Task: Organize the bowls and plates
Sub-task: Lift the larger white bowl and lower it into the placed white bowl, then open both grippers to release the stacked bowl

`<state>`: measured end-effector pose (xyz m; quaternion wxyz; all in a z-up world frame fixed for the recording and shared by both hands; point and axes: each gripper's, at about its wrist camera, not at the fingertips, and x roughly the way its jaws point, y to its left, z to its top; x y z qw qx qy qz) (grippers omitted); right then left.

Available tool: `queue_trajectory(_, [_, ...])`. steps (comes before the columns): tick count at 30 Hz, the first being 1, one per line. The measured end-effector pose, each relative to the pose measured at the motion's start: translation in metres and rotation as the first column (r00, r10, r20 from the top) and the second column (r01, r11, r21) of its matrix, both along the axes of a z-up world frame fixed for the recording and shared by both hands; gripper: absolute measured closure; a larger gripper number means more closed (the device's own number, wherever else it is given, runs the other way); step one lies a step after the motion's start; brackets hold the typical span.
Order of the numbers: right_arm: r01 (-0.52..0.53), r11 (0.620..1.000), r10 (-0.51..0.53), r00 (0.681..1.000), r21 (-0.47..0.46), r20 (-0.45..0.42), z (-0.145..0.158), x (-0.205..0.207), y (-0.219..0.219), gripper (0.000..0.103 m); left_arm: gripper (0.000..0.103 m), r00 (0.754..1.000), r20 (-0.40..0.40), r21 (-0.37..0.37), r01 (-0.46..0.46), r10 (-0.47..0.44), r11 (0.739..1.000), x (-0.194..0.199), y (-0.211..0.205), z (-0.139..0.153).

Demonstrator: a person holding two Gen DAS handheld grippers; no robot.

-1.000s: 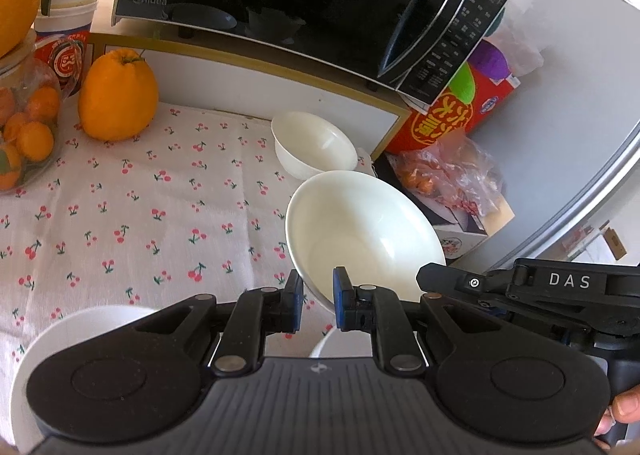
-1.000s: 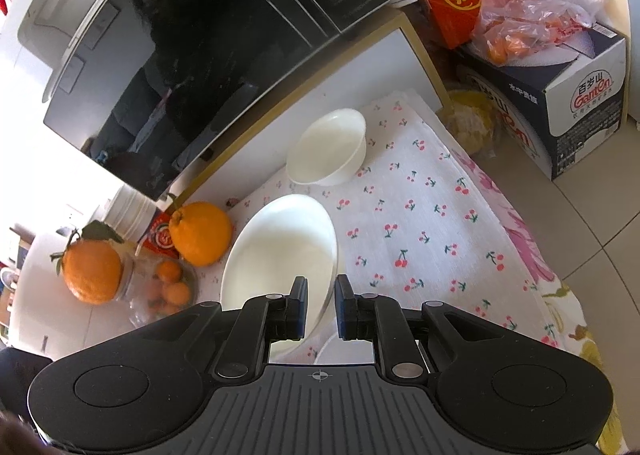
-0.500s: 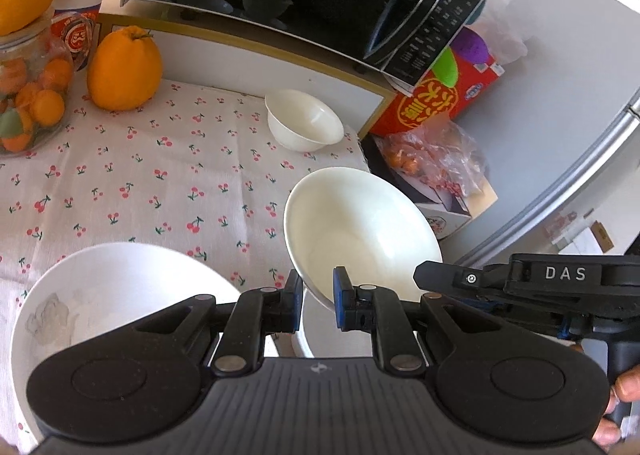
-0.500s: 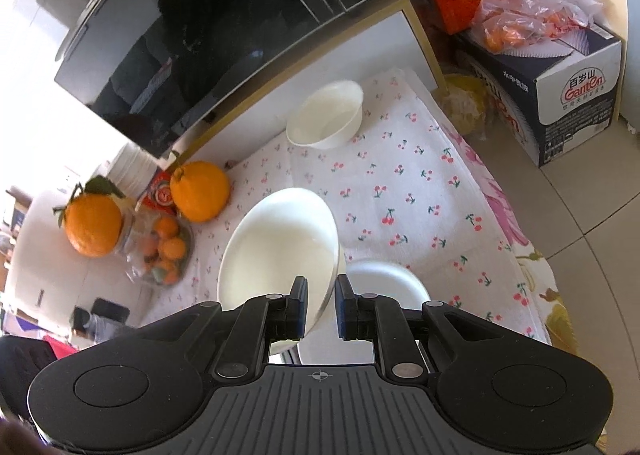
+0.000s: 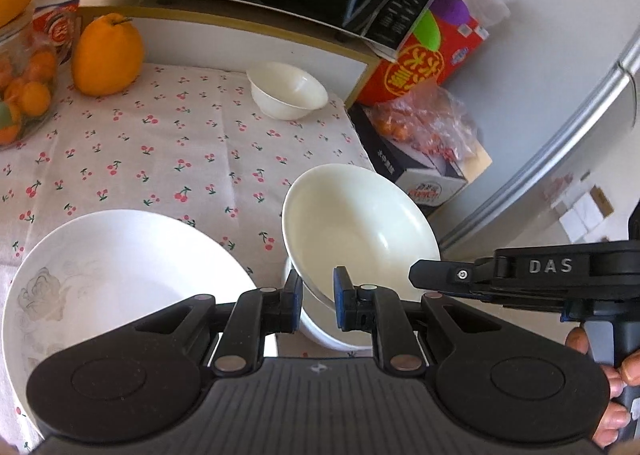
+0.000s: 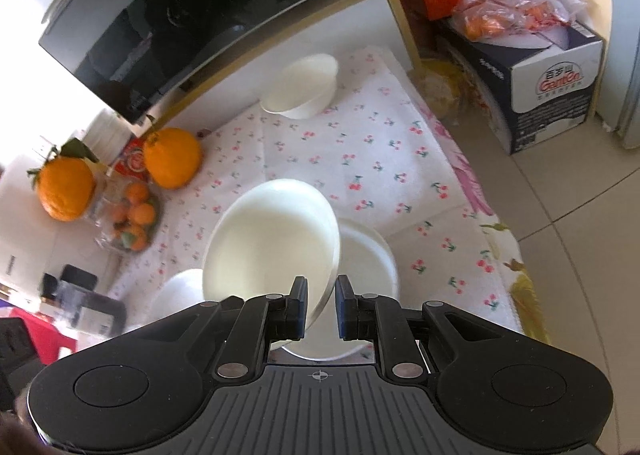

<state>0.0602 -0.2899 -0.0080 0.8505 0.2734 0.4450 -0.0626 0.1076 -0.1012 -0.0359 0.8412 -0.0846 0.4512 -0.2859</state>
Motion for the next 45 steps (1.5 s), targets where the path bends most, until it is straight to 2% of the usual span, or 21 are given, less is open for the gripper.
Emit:
queue_trajectory(4, [-0.007,0.999,0.006,1.0,-0.039,-0.029,-0.004,-0.003,0.001,0.088,0.088,0.999,0.01,0.055,0.039,-0.04,0.998,-0.006,-0.008,-0.002])
queue_trajectory(9, [-0.017,0.996,0.012,0.999,-0.089,-0.053,-0.008,-0.006,0.004,0.088,0.086,0.997,0.0,0.081,0.074,-0.074,0.994,-0.011,-0.014,-0.006])
queue_trajectory(28, [-0.01,0.995,0.002,0.997,-0.102,-0.076,-0.012,-0.003,-0.005,0.087,0.079,0.991,0.035,0.187,0.122,-0.131,0.975,-0.019,-0.029,-0.013])
queue_trajectory(33, [-0.004,0.993,-0.006,0.997,-0.118,-0.083,-0.012,-0.002,-0.007,0.084,0.069,0.989,0.061,0.221,0.118,-0.135,0.968,-0.02,-0.031,-0.013])
queue_trajectory(35, [0.003,0.994,-0.012,0.997,-0.112,-0.081,-0.012,-0.003,-0.009,0.075,0.059,0.989,0.06,0.217,0.121,-0.137,0.969,-0.02,-0.031,-0.013])
queue_trajectory(39, [0.014,0.994,-0.022,0.997,-0.107,-0.073,-0.01,-0.004,-0.013,0.064,0.05,0.988,0.06,0.204,0.128,-0.143,0.971,-0.02,-0.031,-0.012])
queue_trajectory(41, [0.019,0.994,-0.026,0.997,-0.105,-0.067,-0.009,-0.005,-0.015,0.056,0.041,0.988,0.062,0.2,0.129,-0.144,0.971,-0.02,-0.032,-0.011])
queue_trajectory(45, [0.028,0.996,-0.033,0.998,-0.087,-0.053,-0.007,-0.005,-0.019,0.046,0.031,0.987,0.067,0.199,0.129,-0.145,0.972,-0.019,-0.032,-0.009])
